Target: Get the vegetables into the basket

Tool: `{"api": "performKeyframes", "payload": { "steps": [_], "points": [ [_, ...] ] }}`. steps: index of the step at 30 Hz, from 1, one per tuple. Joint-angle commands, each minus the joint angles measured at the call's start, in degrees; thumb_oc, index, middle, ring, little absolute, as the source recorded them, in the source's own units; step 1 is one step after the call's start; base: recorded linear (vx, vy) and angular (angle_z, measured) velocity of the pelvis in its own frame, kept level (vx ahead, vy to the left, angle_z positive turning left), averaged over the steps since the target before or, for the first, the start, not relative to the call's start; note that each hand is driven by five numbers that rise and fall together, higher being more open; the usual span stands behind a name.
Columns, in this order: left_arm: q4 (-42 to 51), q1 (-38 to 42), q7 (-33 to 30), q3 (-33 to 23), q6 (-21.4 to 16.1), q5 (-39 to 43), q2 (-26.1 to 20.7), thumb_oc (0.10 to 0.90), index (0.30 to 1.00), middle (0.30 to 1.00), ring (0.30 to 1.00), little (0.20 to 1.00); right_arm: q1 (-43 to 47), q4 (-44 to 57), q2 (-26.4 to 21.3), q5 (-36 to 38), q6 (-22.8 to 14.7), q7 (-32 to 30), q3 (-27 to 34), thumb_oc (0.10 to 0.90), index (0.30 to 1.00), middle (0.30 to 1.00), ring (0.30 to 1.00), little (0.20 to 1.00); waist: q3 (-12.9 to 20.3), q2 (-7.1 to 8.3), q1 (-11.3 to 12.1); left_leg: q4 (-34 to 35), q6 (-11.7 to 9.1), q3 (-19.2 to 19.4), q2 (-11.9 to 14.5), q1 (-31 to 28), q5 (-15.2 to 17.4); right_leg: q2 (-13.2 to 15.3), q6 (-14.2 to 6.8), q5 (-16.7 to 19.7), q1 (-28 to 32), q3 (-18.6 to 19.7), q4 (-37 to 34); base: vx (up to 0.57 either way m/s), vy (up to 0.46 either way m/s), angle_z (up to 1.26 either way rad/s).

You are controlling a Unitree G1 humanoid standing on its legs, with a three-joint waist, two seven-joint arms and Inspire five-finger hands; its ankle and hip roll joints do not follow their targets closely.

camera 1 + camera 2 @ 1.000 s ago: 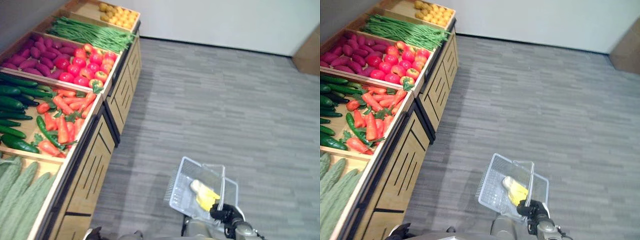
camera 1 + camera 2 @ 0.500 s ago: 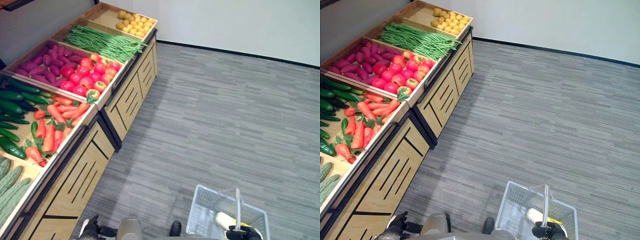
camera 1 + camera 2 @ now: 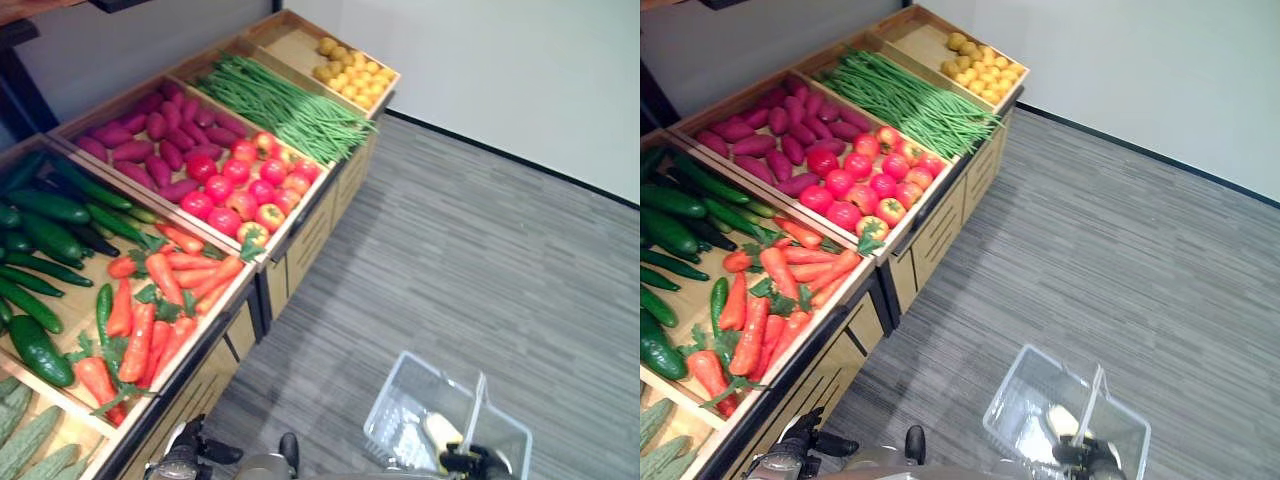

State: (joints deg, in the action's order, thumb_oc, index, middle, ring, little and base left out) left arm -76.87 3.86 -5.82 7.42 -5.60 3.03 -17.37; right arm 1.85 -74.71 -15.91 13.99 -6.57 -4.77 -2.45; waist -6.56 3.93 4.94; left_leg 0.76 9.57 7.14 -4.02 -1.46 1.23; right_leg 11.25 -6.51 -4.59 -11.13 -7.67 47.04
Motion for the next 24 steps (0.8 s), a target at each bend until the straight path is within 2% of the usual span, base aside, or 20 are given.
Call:
{"api": "performKeyframes", "payload": {
  "steps": [1, 2, 3, 5, 6, 7, 9, 10, 11, 13, 14, 16, 17, 18, 20, 21, 24],
  "points": [
    [-1.10, -1.78, 0.43, -1.88, -0.47, 1.03, -1.75, 0.900, 1.000, 1.000, 1.000, 1.000, 0.21, 0.12, -3.29, 1.06, -2.02, -0.17, -0.35, 0.400, 0.300, 0.300, 0.300, 0.300, -0.75, -0.19, -1.27, -2.52, -8.38, -2.12, 5.32, 4.48, -2.91, 0.90, -1.45, 11.15, 4.67, -3.04, -26.08, 0.41, -0.135, 0.86],
    [-1.75, -1.80, 0.36, -2.03, -0.42, 0.93, -1.83, 0.900, 1.000, 1.000, 1.000, 1.000, 0.32, 0.20, -3.15, 1.07, -2.03, -0.13, -0.65, 0.400, 0.300, 0.300, 0.300, 0.300, -1.09, 0.01, -1.77, -2.57, -8.89, -3.33, 5.52, 3.62, -2.32, 1.01, -1.65, 11.03, 3.68, -1.27, -30.17, 0.42, -0.297, 1.15],
    [-2.79, -1.55, 0.25, -2.61, -0.47, 1.01, -2.11, 0.900, 1.000, 1.000, 1.000, 1.000, 0.63, 0.29, -2.88, 1.36, -2.05, 0.05, -0.83, 0.400, 0.300, 0.300, 0.300, 0.300, -1.57, 0.69, -2.72, -3.18, -9.91, -5.74, 5.58, 2.38, -0.92, 0.92, -2.65, 12.08, 3.44, 2.80, -37.57, 0.37, -0.294, 1.48],
    [-3.74, -1.31, 0.43, -3.16, -0.64, 1.14, -2.18, 0.900, 1.000, 1.000, 1.000, 1.000, 0.39, -0.33, -2.76, 1.52, -2.02, 0.44, -0.56, 0.400, 0.300, 0.300, 0.300, 0.300, -1.77, 1.17, -3.74, -4.24, -10.86, -8.76, 5.62, 1.70, 0.67, 1.36, -3.60, 13.71, 2.11, 7.97, -42.72, 0.36, -0.285, 1.68],
    [-4.73, -1.21, 0.33, -3.82, -0.54, 1.25, -2.54, 0.900, 1.000, 1.000, 1.000, 1.000, -0.34, -0.29, -2.40, 1.66, -1.95, 0.82, -0.29, 0.400, 0.300, 0.300, 0.300, 0.300, -1.66, 1.89, -4.55, -4.75, -11.66, -11.50, 5.74, 1.32, 1.67, 1.19, -4.52, 14.59, 1.27, 12.40, -44.80, 0.32, -0.266, 1.91],
    [-5.15, -1.11, 0.21, -4.15, -0.50, 1.33, -2.74, 0.900, 1.000, 1.000, 1.000, 1.000, -0.67, -0.42, -2.26, 1.93, -1.93, 0.99, 0.12, 0.400, 0.300, 0.300, 0.300, 0.300, -1.72, 2.14, -4.71, -5.10, -12.10, -13.10, 5.74, 1.06, 1.96, 0.95, -4.44, 13.82, 1.88, 12.67, -43.95, 0.34, -0.381, 2.58],
    [-6.02, -1.97, 0.22, -4.75, -0.11, 0.76, -2.56, 0.900, 1.000, 1.000, 1.000, 1.000, -0.77, -1.18, -2.52, 1.80, -1.61, 1.42, 0.41, 0.400, 0.300, 0.300, 0.300, 0.300, -0.57, 2.61, -4.49, -4.29, -13.45, -14.90, 7.98, 0.42, 1.88, -0.44, -3.67, 11.06, 3.39, 9.82, -43.65, 0.25, -0.529, 2.75],
    [-5.25, -1.97, 0.10, -3.80, -0.16, 1.11, -2.13, 0.900, 1.000, 1.000, 1.000, 1.000, 0.90, -0.69, -4.01, 2.64, -2.17, 0.95, 0.16, 0.400, 0.300, 0.300, 0.300, 0.300, -0.38, 1.75, -4.04, -3.05, -15.42, -18.01, 11.26, 1.91, -0.69, -3.66, -1.74, 8.63, 3.83, 7.54, -42.96, 0.15, -0.513, 1.67],
    [-5.25, -1.96, 0.10, -3.80, -0.16, 1.11, -2.12, 0.900, 1.000, 1.000, 1.000, 1.000, 0.90, -0.70, -4.02, 2.64, -2.18, 0.95, 0.16, 0.400, 0.300, 0.300, 0.300, 0.300, -0.36, 1.73, -4.09, -3.02, -15.44, -18.07, 11.28, 1.93, -0.71, -3.66, -1.73, 8.62, 3.82, 7.48, -42.96, 0.09, -0.472, 0.88],
    [-4.84, -1.74, -0.02, -3.16, -0.14, 1.42, -1.60, 0.900, 1.000, 1.000, 1.000, 1.000, 1.37, 0.13, -4.80, 3.28, -2.69, 0.44, 0.31, 0.400, 0.300, 0.300, 0.300, 0.300, -0.38, 1.14, -4.04, -1.75, -16.43, -18.75, 12.50, 2.71, -2.71, -4.50, -0.93, 7.94, 4.49, 5.65, -43.49, 0.02, -0.174, 0.22],
    [-4.56, -1.35, -0.25, -2.55, -0.21, 1.49, -1.21, 0.900, 1.000, 1.000, 1.000, 1.000, 1.47, 0.18, -5.24, 3.23, -2.78, 0.25, 0.44, 0.400, 0.300, 0.300, 0.300, 0.300, -0.52, 0.95, -4.12, -1.48, -16.75, -17.60, 13.11, 3.67, -4.06, -4.25, -0.79, 7.90, 4.88, 4.42, -43.92, -0.01, -0.138, 0.06],
    [-3.91, -0.45, -0.36, -1.70, -0.09, 1.37, -0.68, 0.900, 1.000, 1.000, 1.000, 1.000, 1.66, 0.36, -5.94, 3.70, -2.91, -0.19, 0.96, 0.400, 0.300, 0.300, 0.300, 0.300, -0.83, 0.88, -4.90, -2.41, -16.09, -11.80, 13.94, 5.12, -4.64, -3.18, -0.60, 7.98, 5.56, 2.33, -44.72, -0.04, -0.074, 0.31],
    [-2.88, -0.11, -0.61, -0.84, 0.00, 0.94, -0.05, 0.900, 1.000, 1.000, 1.000, 1.000, 1.41, 0.21, -6.57, 4.18, -2.90, -0.55, 1.48, 0.400, 0.300, 0.300, 0.300, 0.300, -0.83, 0.36, -5.99, -4.16, -16.05, -2.79, 15.39, 4.89, -4.65, -2.32, -0.35, 8.25, 6.22, -0.16, -45.37, -0.07, -0.018, 0.55],
    [-2.53, 0.12, -0.78, -0.42, 0.04, 0.78, 0.21, 0.900, 1.000, 1.000, 1.000, 1.000, 1.20, -0.04, -6.70, 4.45, -2.81, -0.77, 1.91, 0.400, 0.300, 0.300, 0.300, 0.300, -0.65, 0.04, -6.40, -4.68, -16.20, -0.29, 15.74, 4.46, -4.66, -2.03, -0.33, 8.30, 6.33, -1.18, -45.65, -0.06, 0.006, 0.50],
    [-2.42, 0.03, -0.87, -0.10, 0.09, 0.71, 0.69, 0.900, 1.000, 1.000, 1.000, 1.000, 0.66, -0.70, -6.73, 4.74, -2.52, -0.88, 2.39, 0.400, 0.300, 0.300, 0.300, 0.300, -0.02, -0.68, -6.66, -4.06, -16.47, 1.29, 15.74, 3.48, -4.00, -1.62, -0.55, 8.19, 6.96, -2.69, -46.07, 0.01, 0.052, 0.16],
    [-2.49, -0.06, -0.87, 0.05, 0.08, 0.49, 0.85, 0.900, 1.000, 1.000, 1.000, 1.000, 0.42, -1.05, -6.73, 4.63, -2.27, -0.86, 2.67, 0.400, 0.300, 0.300, 0.300, 0.300, 0.22, -1.07, -6.77, -2.86, -16.57, 1.48, 15.88, 3.39, -4.88, -1.44, -0.76, 8.40, 7.39, -3.17, -46.14, 0.08, 0.114, 0.20],
    [-3.75, -1.68, -0.56, -0.84, 0.24, 0.00, 1.16, 0.900, 1.000, 1.000, 1.000, 1.000, -1.24, -3.22, -6.14, 3.68, -1.48, -0.59, 3.83, 0.400, 0.300, 0.300, 0.300, 0.300, 1.91, -1.84, -6.58, 2.60, -16.04, 1.04, 14.27, 0.72, -5.06, -0.02, -2.01, 9.01, 8.79, -4.38, -46.56, 0.09, 0.180, 0.35]
  ]
}}
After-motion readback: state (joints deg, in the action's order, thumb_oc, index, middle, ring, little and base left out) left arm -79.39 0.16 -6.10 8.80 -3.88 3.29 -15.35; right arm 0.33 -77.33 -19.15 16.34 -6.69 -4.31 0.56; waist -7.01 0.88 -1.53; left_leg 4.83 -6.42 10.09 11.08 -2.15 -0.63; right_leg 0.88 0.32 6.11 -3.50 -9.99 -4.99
